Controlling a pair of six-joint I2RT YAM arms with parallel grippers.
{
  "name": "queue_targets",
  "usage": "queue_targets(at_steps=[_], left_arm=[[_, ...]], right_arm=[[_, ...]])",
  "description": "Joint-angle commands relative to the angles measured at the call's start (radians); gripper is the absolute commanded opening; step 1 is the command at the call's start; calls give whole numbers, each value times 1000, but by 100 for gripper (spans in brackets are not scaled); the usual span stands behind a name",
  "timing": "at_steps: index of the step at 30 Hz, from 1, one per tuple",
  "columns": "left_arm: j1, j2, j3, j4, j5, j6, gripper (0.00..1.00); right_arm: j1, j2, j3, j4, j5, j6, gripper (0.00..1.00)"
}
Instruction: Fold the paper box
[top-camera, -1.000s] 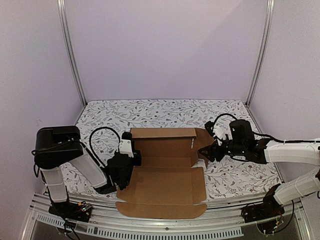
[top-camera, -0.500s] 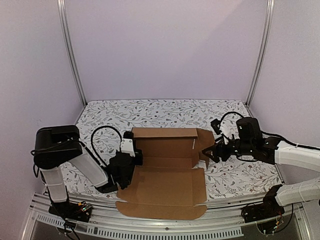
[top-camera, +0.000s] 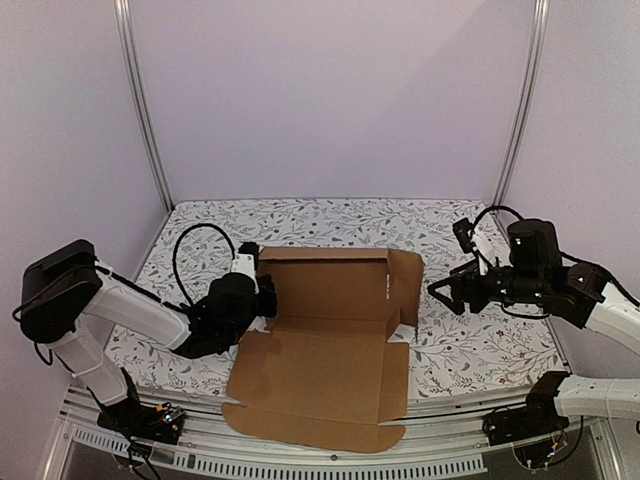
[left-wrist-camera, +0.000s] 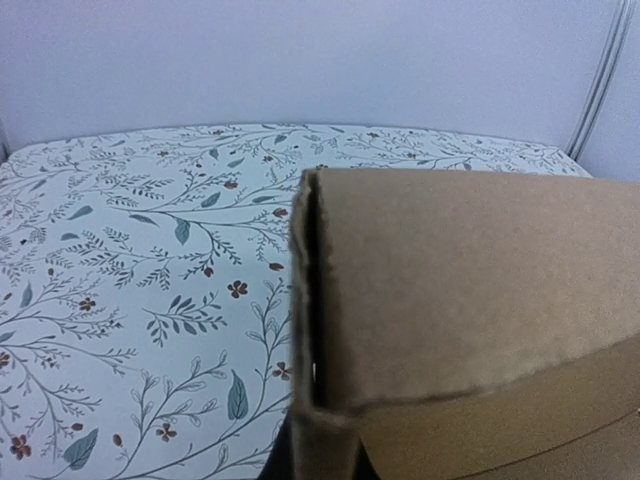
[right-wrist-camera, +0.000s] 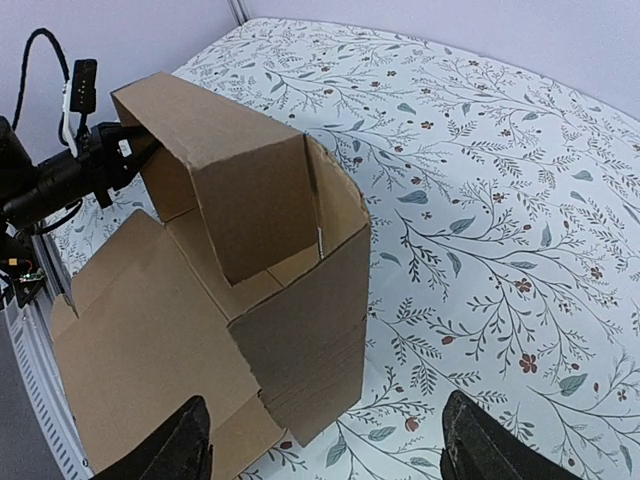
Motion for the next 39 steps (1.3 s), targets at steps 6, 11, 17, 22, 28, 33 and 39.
queue_targets(at_steps=[6, 11, 17, 22, 28, 33, 39], left_arm=[[163, -120, 107, -390, 391, -127, 0], [207, -138, 131, -442, 512, -136, 0], [222, -141, 133, -450, 551, -143, 0], [223, -142, 128, -451, 539, -152, 0], [222, -142, 125, -449, 520, -152, 0], [222, -144, 127, -459, 495, -155, 0], [202, -144, 141, -496, 413, -162, 0]], right_arm=[[-2, -29, 54, -65, -54, -18, 75], [-4, 18, 42, 10, -92, -11, 71], [-4, 120, 56, 74, -133, -24, 70], [-3, 198, 66, 149, -216, 5, 66], [10, 264, 79, 207, -262, 43, 63], [55, 302, 101, 214, -243, 46, 62], [121, 340, 133, 212, -118, 40, 61]])
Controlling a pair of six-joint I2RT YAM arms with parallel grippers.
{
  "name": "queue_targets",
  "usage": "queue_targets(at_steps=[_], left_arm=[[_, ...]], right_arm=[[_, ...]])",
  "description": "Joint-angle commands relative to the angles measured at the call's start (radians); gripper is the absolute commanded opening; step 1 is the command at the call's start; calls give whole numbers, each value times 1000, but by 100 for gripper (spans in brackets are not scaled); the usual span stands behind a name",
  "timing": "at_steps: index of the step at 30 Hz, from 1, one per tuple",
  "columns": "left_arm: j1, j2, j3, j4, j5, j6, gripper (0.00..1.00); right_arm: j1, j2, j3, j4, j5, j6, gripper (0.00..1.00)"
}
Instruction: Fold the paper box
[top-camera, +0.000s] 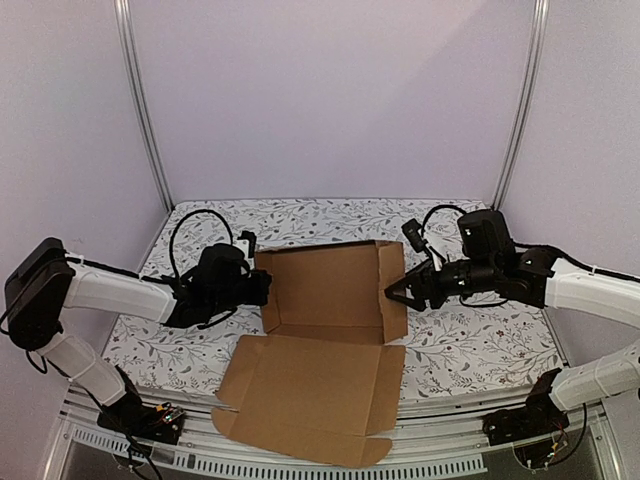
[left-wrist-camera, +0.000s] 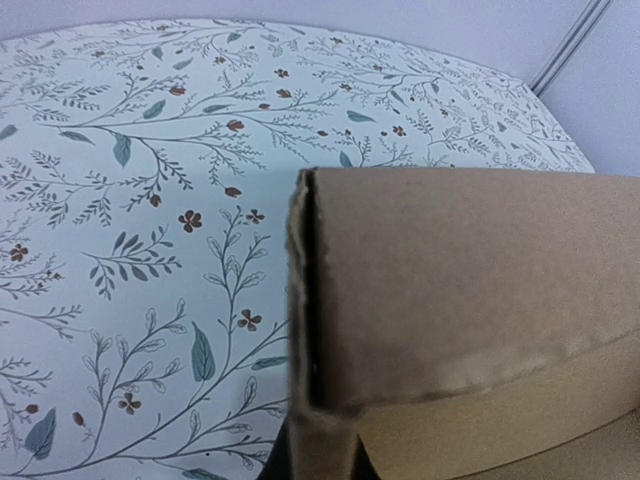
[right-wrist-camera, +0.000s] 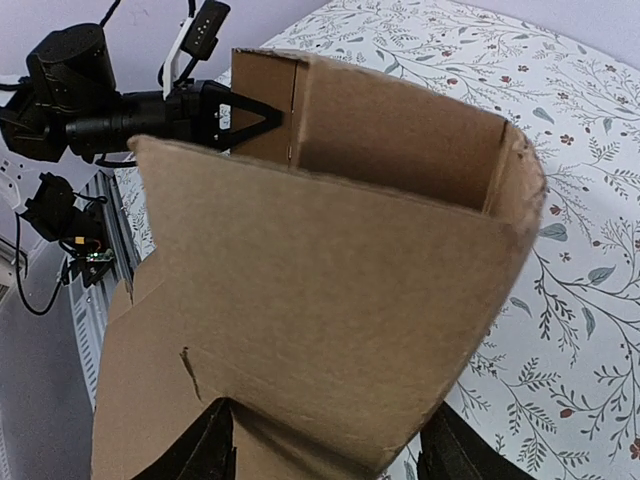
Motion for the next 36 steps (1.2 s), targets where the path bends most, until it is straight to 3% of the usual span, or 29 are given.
queue_targets(at_steps=[1, 9, 19, 36], left_arm=[[-17, -17, 29, -59, -93, -13, 0], [-127, -17, 36, -68, -305, -8, 0], [-226, 13, -34, 76, -496, 10, 0], [-423, 183, -118, 485, -778, 194, 0]], right_arm=[[52, 32, 47, 13, 117, 2, 61], [157, 149, 87, 43, 332, -19, 61], [190, 243, 24, 178, 623, -19, 60], [208, 278, -162, 530, 751, 35, 56]])
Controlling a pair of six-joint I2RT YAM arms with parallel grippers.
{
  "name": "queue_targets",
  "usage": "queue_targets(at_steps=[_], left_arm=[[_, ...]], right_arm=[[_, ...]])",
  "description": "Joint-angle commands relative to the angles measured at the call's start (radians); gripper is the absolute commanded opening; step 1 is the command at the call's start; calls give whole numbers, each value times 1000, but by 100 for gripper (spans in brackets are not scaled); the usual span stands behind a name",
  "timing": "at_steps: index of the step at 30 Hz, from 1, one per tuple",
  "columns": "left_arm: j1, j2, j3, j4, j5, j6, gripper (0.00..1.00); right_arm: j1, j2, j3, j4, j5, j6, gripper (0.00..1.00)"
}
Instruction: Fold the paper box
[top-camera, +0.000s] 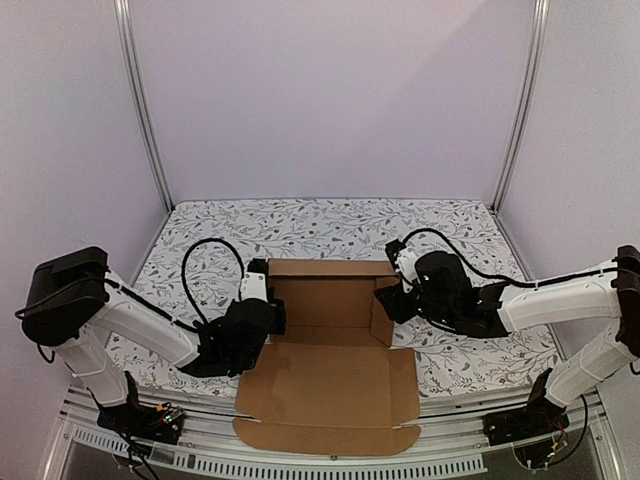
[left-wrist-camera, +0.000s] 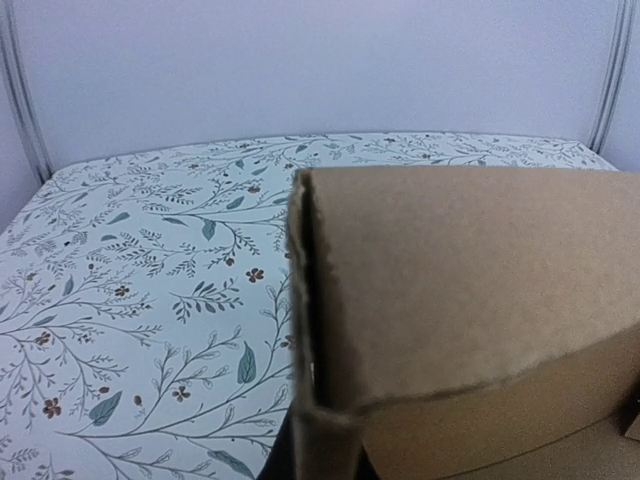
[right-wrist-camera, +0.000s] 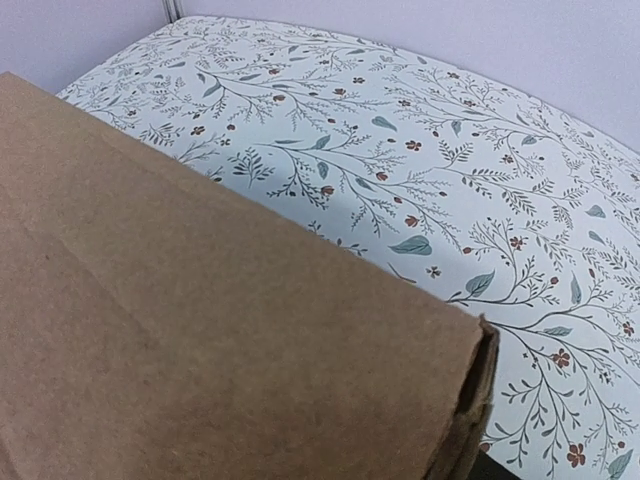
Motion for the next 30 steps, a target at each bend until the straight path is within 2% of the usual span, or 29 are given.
queue_targets(at_steps=[1, 9, 12, 18, 20, 24, 30], left_arm=[[-65, 54, -26, 150, -88, 82, 0], [-122, 100, -4, 180, -174, 85, 0], [-136, 108, 18, 120, -208, 50, 0], [-156, 114, 45, 29, -239, -38, 0], [-165, 118, 59, -22, -251, -79, 0], [-188, 131, 85, -86, -283, -130, 0], [-207, 142, 127, -171, -313, -174, 0]], right_arm=[[17, 20, -50, 125, 85, 17, 55], [73, 41, -103, 204, 200, 33, 47], [86, 59, -124, 239, 233, 54, 41], [119, 103, -151, 315, 279, 71, 37], [132, 116, -160, 345, 301, 80, 28], [153, 152, -165, 394, 327, 83, 1], [171, 194, -166, 456, 366, 84, 0]])
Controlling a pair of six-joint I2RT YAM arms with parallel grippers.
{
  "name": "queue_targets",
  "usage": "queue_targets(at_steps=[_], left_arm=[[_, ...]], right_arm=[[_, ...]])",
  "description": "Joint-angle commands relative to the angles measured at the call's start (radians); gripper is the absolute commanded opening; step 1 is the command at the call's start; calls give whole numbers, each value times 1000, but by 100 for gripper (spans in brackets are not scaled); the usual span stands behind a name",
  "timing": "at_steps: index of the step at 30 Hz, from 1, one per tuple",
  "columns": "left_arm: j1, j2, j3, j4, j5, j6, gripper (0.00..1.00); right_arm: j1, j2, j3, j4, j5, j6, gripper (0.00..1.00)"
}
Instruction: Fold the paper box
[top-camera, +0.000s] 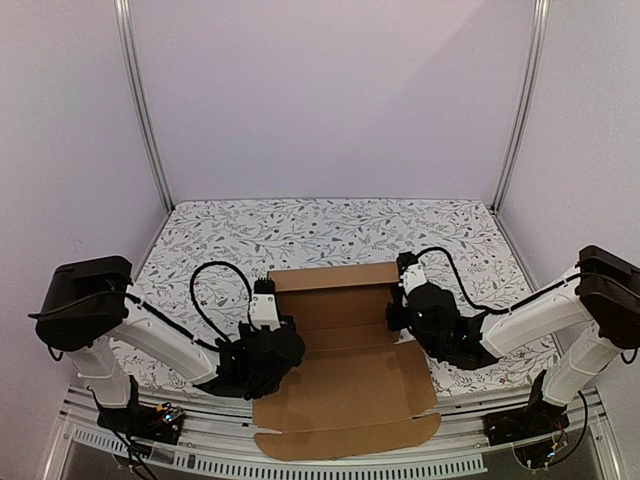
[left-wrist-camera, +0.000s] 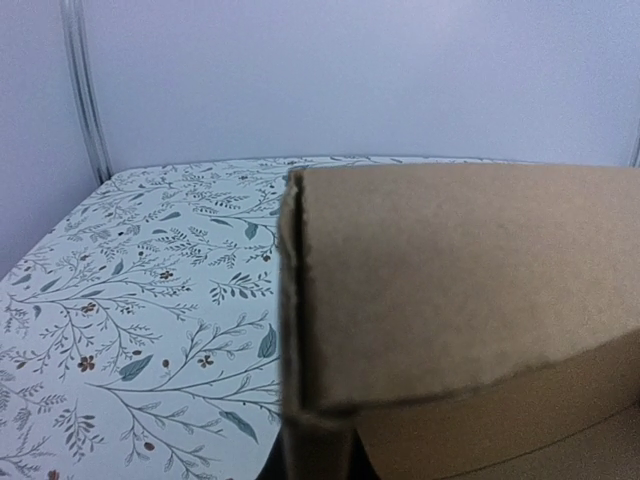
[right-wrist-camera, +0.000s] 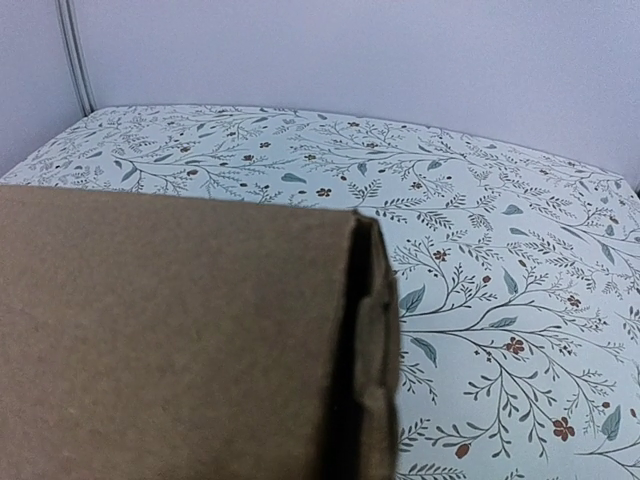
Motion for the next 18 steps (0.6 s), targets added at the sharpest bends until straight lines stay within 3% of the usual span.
queue_targets(at_steps=[1, 6, 9, 18], left_arm=[[-29, 25, 48, -103, 23, -51, 0], [-31, 35, 82, -159, 22, -85, 0], [-32, 39, 96, -200, 17, -111, 0], [-32, 55, 137, -332, -19, -207, 0]], right_arm=[[45, 54, -22, 40, -23, -5, 0], [66, 85, -16, 78, 9, 0, 0], [71, 98, -20, 82, 9, 15, 11], [84, 89, -90, 97, 6, 77, 31]])
